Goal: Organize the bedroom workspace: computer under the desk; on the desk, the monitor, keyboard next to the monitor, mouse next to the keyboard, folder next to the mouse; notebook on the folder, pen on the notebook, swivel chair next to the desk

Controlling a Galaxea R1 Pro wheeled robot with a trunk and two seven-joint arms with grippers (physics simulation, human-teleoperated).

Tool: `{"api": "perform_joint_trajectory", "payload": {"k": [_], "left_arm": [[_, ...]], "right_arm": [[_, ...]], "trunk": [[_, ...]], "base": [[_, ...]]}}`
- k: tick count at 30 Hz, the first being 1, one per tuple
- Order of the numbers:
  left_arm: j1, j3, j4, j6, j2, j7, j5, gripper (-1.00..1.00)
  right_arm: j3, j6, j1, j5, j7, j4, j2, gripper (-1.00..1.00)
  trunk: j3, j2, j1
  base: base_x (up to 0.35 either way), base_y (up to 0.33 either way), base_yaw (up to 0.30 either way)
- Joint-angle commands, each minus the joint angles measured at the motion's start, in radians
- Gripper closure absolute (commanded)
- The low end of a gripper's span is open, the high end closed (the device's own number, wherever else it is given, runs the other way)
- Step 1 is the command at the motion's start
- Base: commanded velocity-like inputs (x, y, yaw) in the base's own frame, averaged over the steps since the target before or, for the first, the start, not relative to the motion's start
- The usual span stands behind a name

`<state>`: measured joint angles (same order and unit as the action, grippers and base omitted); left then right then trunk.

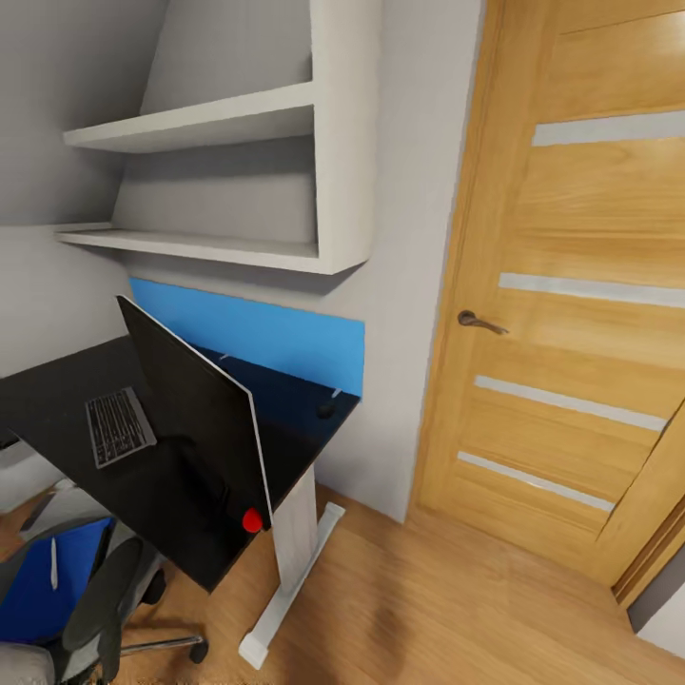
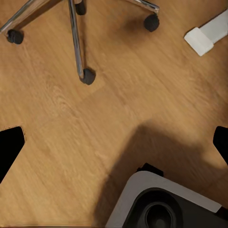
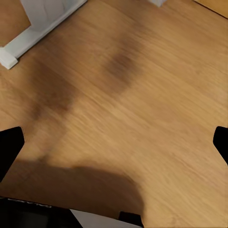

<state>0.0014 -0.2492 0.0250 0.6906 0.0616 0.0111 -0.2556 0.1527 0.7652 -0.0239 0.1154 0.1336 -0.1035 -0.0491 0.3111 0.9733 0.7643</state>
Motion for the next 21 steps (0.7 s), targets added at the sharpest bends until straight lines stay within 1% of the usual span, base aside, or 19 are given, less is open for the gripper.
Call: {"api": "perform_joint_trajectory", "payload": {"k": [1,21], "left_arm": [[0.000,0.002,0.001,0.001,0.000,0.001,-0.006,-1.00],[0.000,0.002,0.001,0.001,0.000,0.001,-0.006,-1.00]], "right_arm": [[0.002,0.001,-0.001,0.010,0.011,0.001,0.000,-1.00],[0.002,0.000,-0.001,0.010,0.011,0.001,0.000,-1.00]], "trunk": [[0.001,0.001,0.000],[0.001,0.001,0.000]], "base": [[-0.005,0.002,0.280],[0.000,-0.001,0.280]]}}
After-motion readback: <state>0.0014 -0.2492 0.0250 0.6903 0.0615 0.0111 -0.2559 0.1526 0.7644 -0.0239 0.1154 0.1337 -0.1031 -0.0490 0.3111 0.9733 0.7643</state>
